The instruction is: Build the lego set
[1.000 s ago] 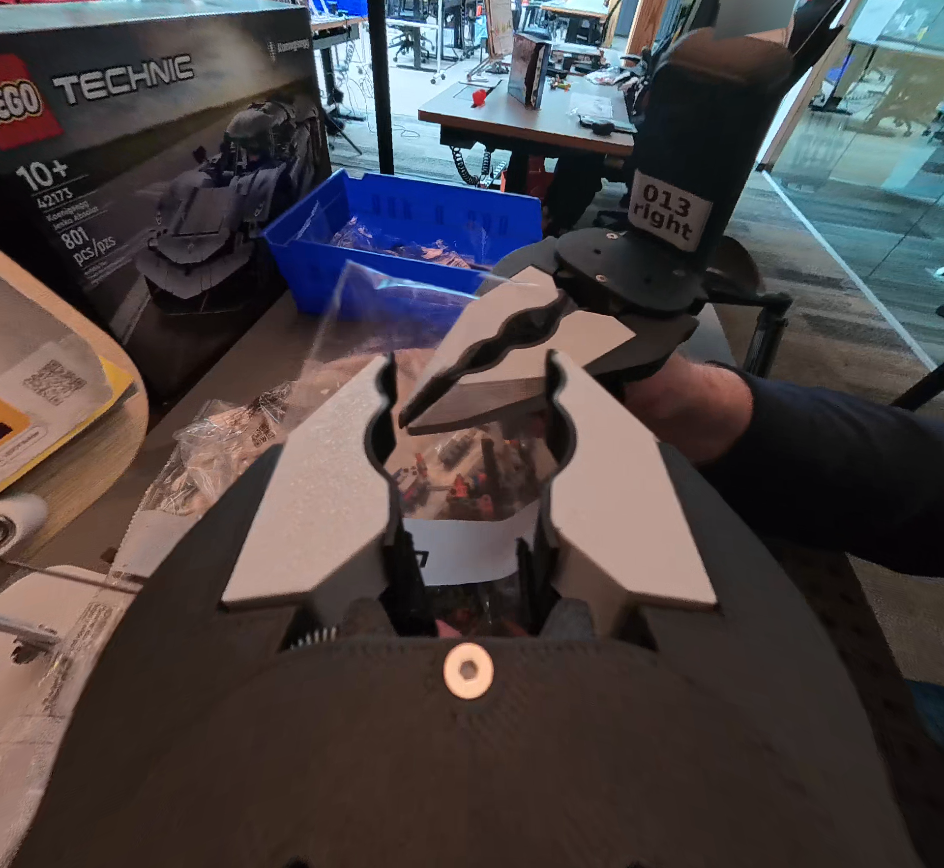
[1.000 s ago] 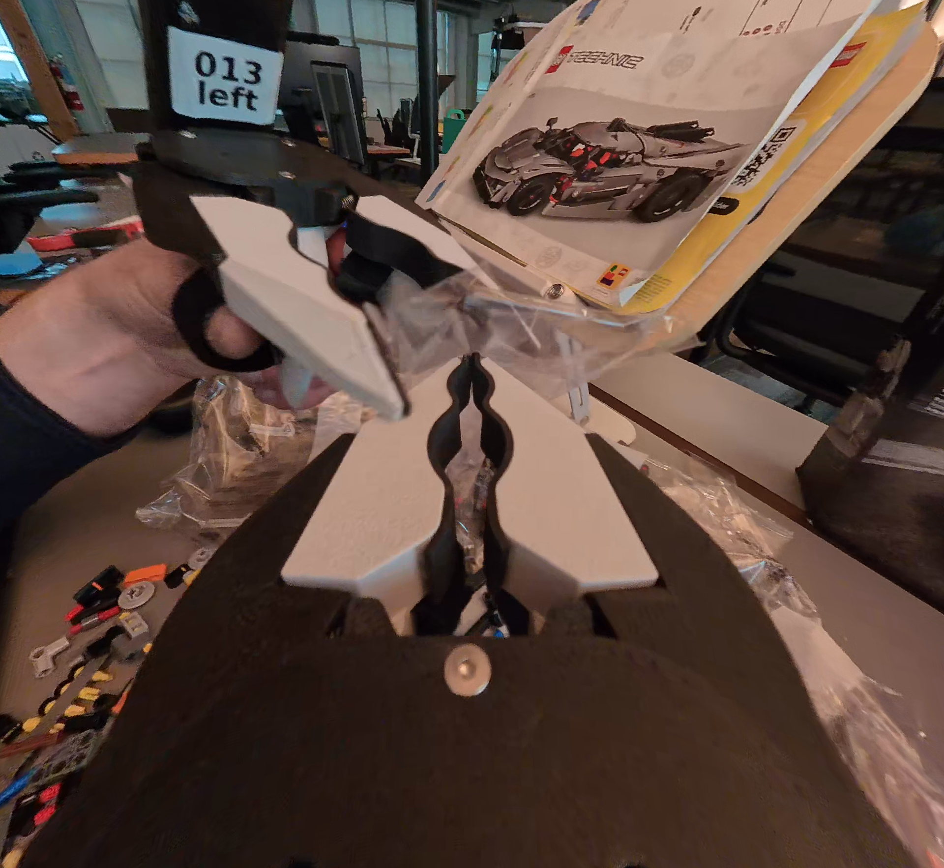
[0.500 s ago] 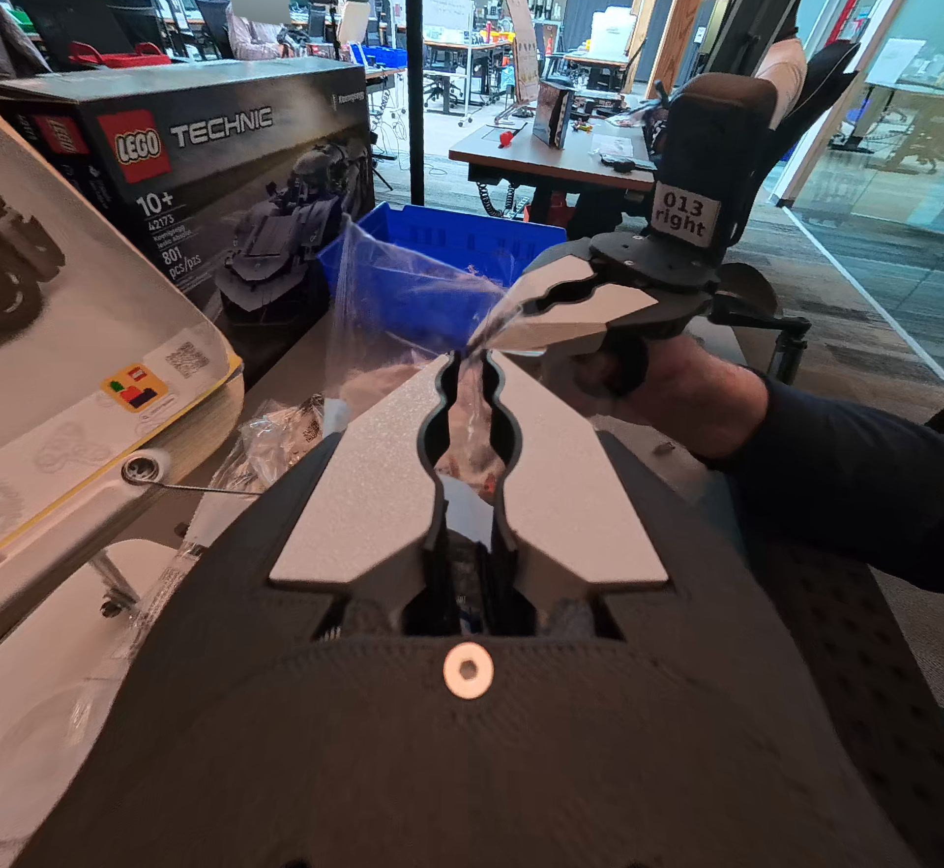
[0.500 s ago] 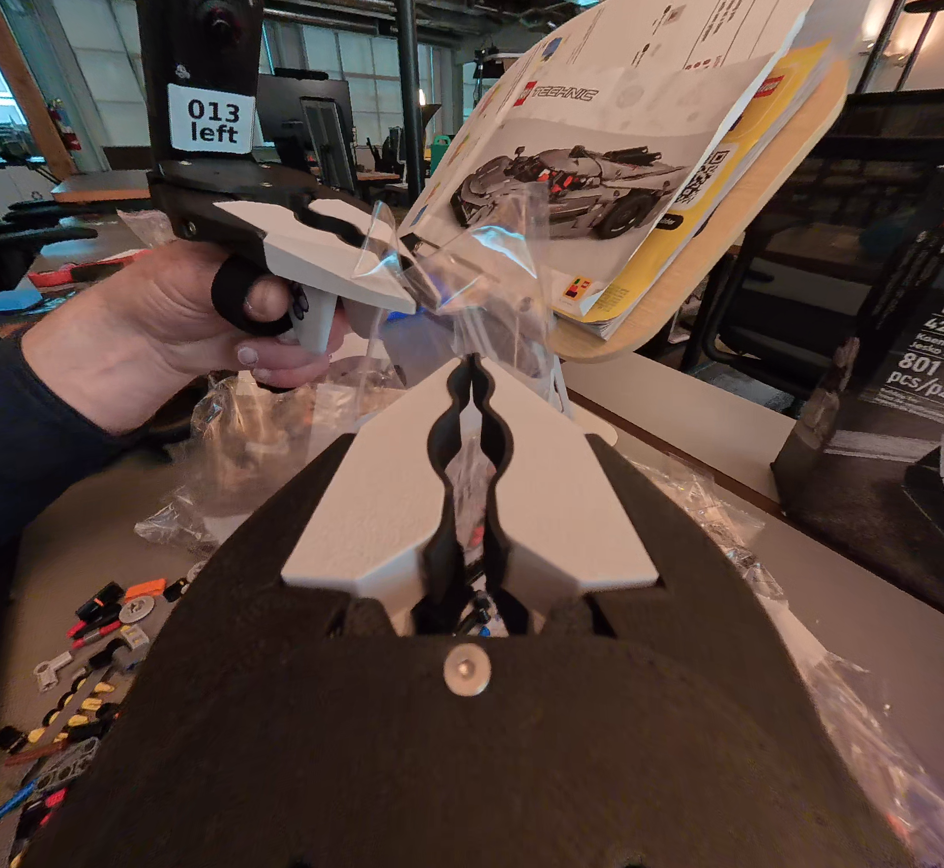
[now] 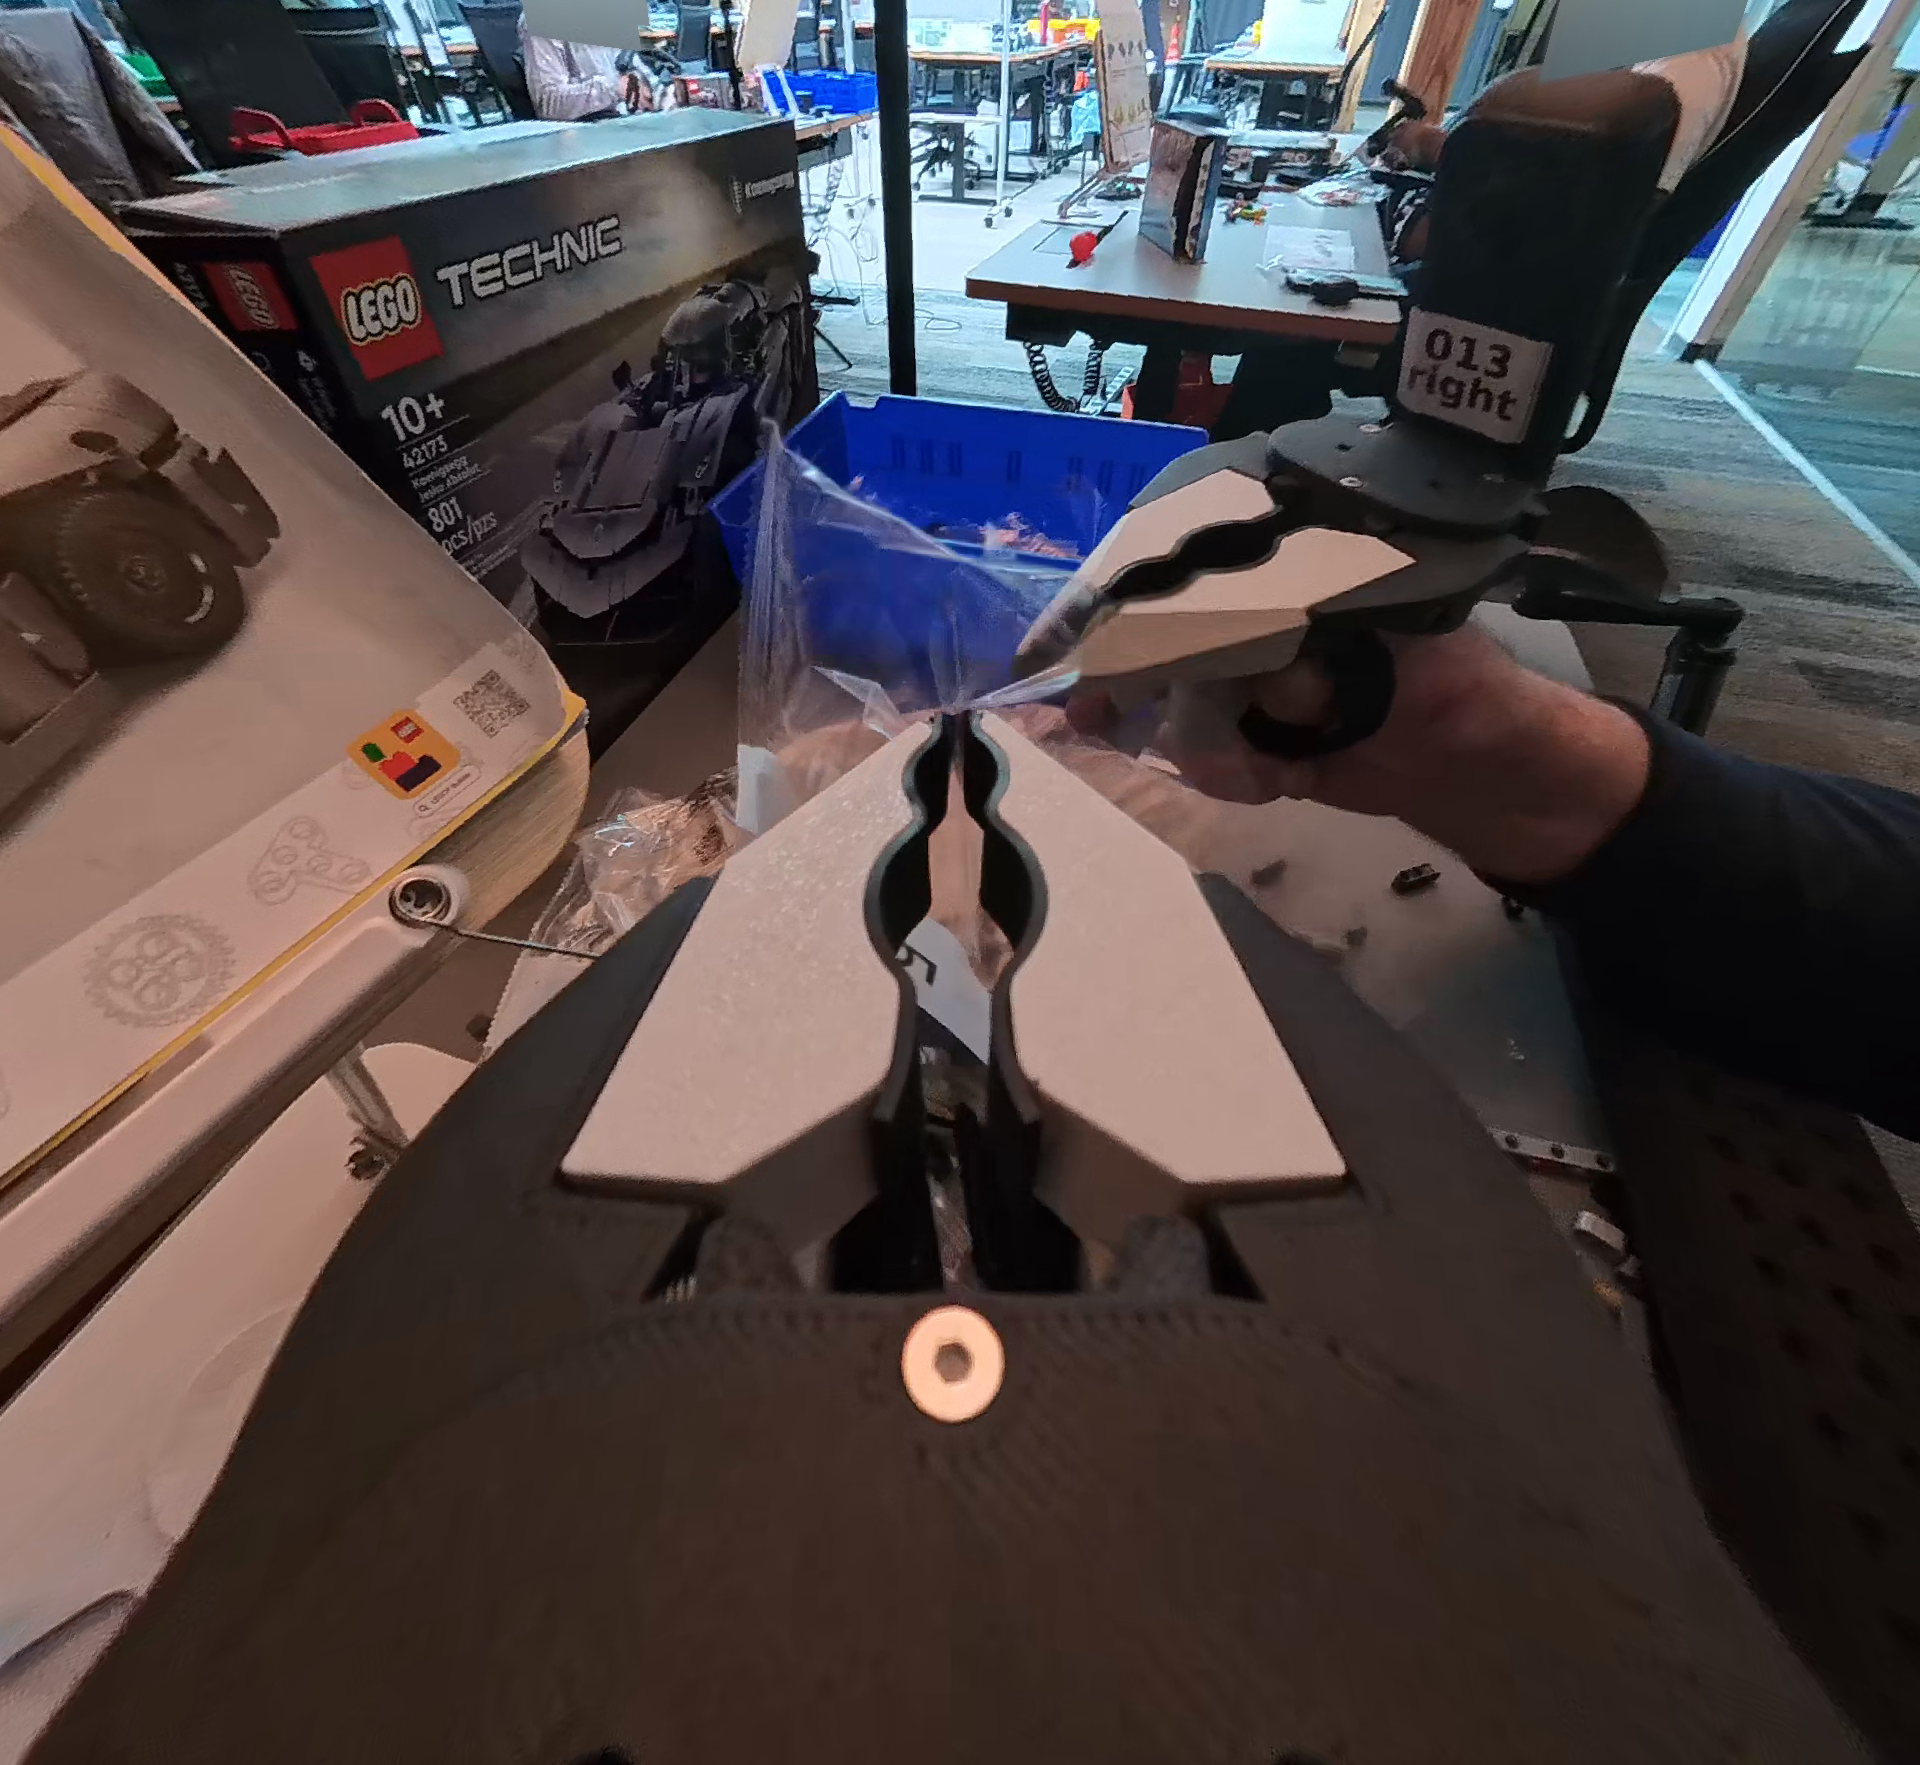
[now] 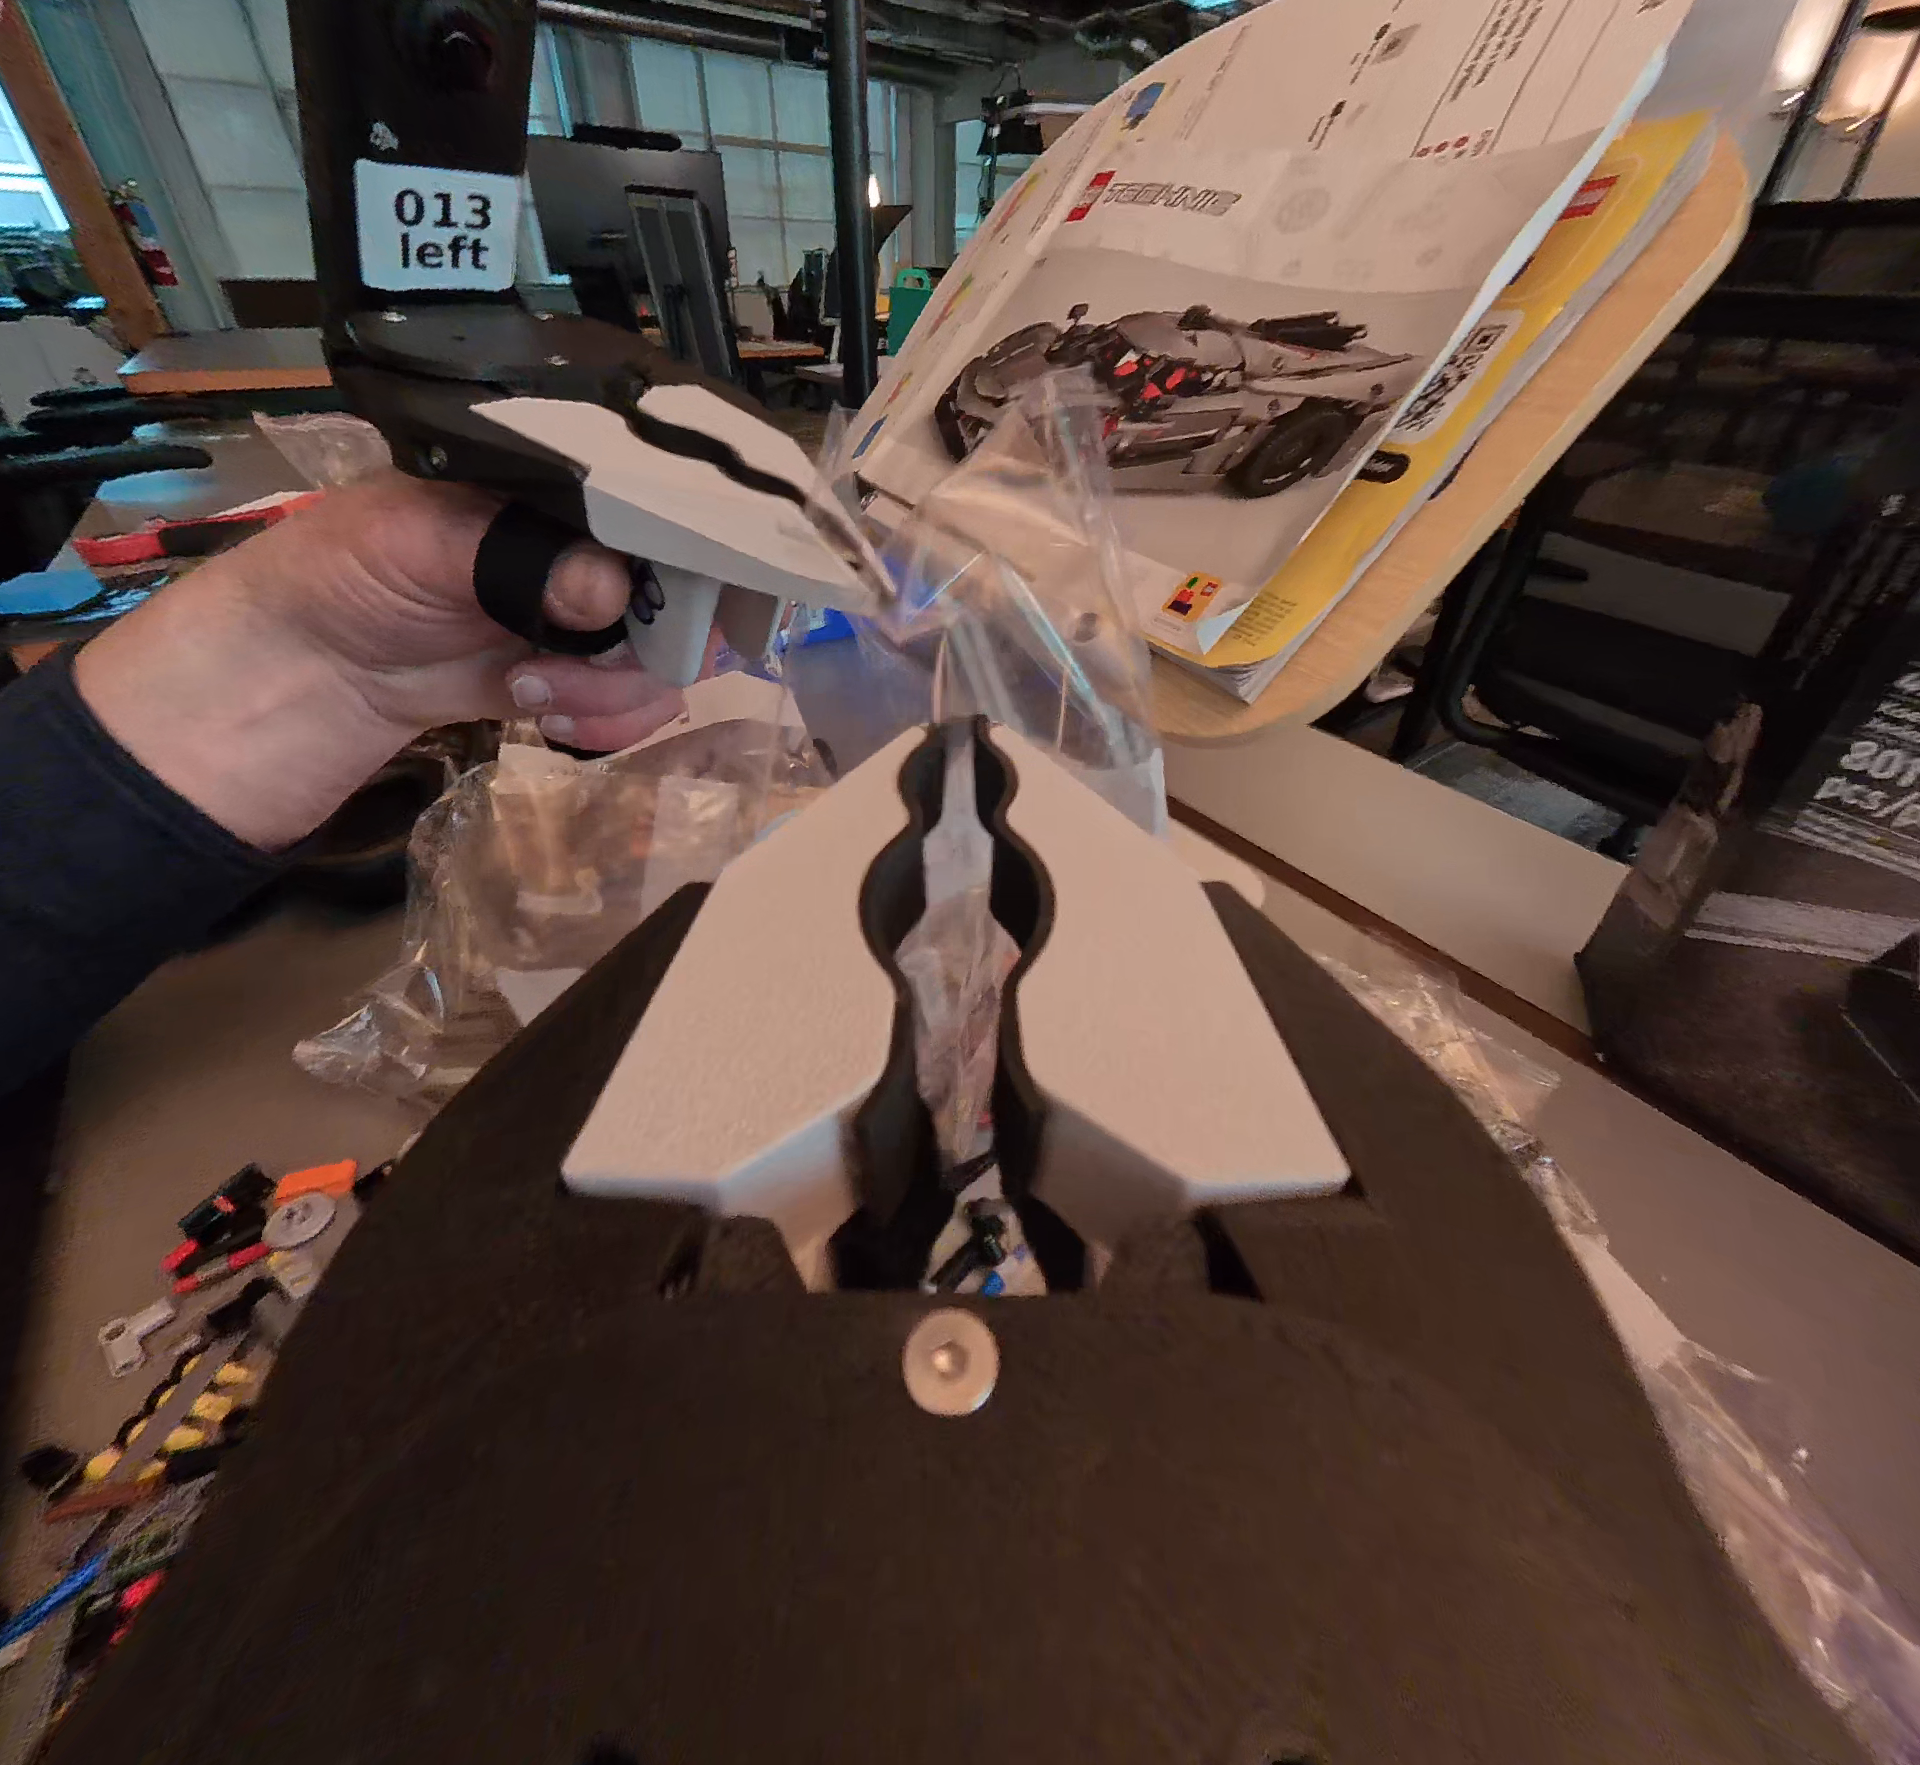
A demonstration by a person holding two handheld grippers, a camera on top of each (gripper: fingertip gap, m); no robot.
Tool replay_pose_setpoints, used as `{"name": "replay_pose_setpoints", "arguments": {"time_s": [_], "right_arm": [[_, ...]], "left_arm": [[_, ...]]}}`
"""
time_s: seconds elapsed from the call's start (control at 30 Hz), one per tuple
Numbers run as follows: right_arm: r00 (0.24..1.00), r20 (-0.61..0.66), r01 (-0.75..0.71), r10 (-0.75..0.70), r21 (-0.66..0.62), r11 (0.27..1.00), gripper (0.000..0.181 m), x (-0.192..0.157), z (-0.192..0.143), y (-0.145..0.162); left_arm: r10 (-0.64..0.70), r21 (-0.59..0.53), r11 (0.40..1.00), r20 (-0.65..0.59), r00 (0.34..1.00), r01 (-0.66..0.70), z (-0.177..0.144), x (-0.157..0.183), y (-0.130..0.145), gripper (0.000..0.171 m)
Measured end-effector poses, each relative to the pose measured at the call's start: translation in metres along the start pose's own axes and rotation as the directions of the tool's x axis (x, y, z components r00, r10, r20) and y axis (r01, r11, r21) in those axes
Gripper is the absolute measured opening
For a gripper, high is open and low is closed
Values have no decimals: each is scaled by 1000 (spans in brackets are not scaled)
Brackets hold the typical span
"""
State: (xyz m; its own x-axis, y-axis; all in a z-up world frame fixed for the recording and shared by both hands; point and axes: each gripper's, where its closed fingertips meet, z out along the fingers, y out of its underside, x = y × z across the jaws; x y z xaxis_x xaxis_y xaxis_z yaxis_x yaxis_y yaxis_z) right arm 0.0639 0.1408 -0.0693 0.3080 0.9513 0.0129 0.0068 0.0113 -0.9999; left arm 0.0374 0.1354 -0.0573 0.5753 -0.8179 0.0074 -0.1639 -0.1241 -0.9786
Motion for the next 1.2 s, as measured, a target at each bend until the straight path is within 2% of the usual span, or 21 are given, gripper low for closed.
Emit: {"name": "replay_pose_setpoints", "arguments": {"time_s": [0.1, 0.23, 0.33, 0.4, 0.5, 0.57, 0.63, 0.7, 0.87, 1.03, 1.2], "right_arm": [[998, 39, -41, 42, -35, 999, 23, 2, -3, 7], [994, 104, -32, 43, -105, 994, 21, 3, -15, 18], [961, 270, 0, 62, -226, 974, 20, -20, -26, 41], [938, 344, 69, 44, -309, 948, 20, -34, -31, 61], [930, 367, 168, -9, -403, 900, 21, -42, -29, 85], [930, 366, 176, -31, -369, 913, 18, -43, -27, 79], [920, 391, 126, 8, -318, 940, 19, -47, -30, 66], [895, 446, 166, -1, -332, 928, 22, -57, -37, 72], [860, 508, 314, -35, -475, 822, 22, -76, -29, 120], [795, 606, 474, -39, -580, 663, 24, -99, -29, 170], [760, 644, 583, -89, -613, 533, 22, -102, -35, 193]], "left_arm": [[23, -42, 999, 36, 999, -22, 1, -5, 6, 0], [45, -70, 997, 51, 998, -42, 3, -7, 9, 0], [65, -93, 994, 65, 996, -59, 1, -10, 11, 0], [71, -102, 993, 72, 995, -63, -1, -12, 11, 0], [87, -124, 989, 88, 992, -75, -4, -15, 13, 0], [84, -107, 992, 113, 990, -72, -9, -20, 10, 0], [71, -86, 994, 104, 992, -62, -14, -20, 6, 0], [63, -75, 996, 123, 990, -54, -20, -24, 4, 0], [64, -66, 996, 128, 990, -56, -25, -26, 1, 0], [68, -75, 996, 137, 988, -58, -25, -27, 2, 0], [67, -75, 996, 137, 988, -57, -25, -28, 2, 0]]}}
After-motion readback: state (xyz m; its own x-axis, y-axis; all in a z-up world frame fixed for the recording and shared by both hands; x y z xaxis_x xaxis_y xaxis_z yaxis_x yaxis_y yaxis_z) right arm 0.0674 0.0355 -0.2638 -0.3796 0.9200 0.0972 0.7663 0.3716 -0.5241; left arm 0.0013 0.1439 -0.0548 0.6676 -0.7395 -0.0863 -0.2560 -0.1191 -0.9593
